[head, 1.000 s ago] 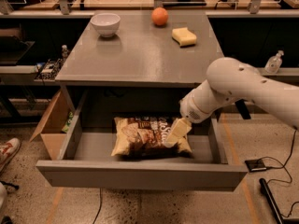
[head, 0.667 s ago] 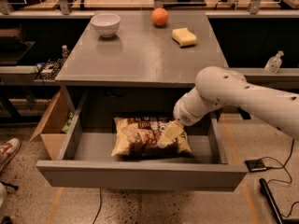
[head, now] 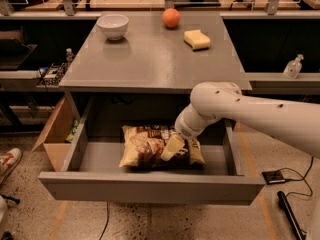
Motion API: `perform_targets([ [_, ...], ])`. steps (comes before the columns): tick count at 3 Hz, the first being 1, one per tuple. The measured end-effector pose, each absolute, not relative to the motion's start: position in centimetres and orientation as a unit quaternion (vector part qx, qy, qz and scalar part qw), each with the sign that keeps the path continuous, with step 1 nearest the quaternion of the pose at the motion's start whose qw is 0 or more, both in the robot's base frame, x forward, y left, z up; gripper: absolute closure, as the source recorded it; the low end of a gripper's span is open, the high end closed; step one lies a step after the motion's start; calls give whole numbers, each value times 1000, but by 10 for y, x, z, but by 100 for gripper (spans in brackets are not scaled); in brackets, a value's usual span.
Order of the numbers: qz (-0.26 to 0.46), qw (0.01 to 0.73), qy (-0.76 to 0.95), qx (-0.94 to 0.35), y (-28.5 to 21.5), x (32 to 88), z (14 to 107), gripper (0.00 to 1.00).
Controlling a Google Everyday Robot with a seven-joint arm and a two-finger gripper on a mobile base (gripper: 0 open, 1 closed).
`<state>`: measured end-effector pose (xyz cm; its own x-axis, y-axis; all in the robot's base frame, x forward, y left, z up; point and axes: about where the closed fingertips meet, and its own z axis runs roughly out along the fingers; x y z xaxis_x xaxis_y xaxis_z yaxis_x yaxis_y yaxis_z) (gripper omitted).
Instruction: Pick brown chip bag from top drawer and place on counter
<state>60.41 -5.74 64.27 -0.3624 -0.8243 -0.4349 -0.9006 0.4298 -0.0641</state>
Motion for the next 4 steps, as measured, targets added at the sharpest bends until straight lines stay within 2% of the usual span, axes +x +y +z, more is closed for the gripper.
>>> perform_targets([
  [2,92,200,823,-523,-59,594,641,62],
  [3,101,247,813,-517,-76,581,688,93],
  [4,111,297,802,-507,-99,565,730,100],
])
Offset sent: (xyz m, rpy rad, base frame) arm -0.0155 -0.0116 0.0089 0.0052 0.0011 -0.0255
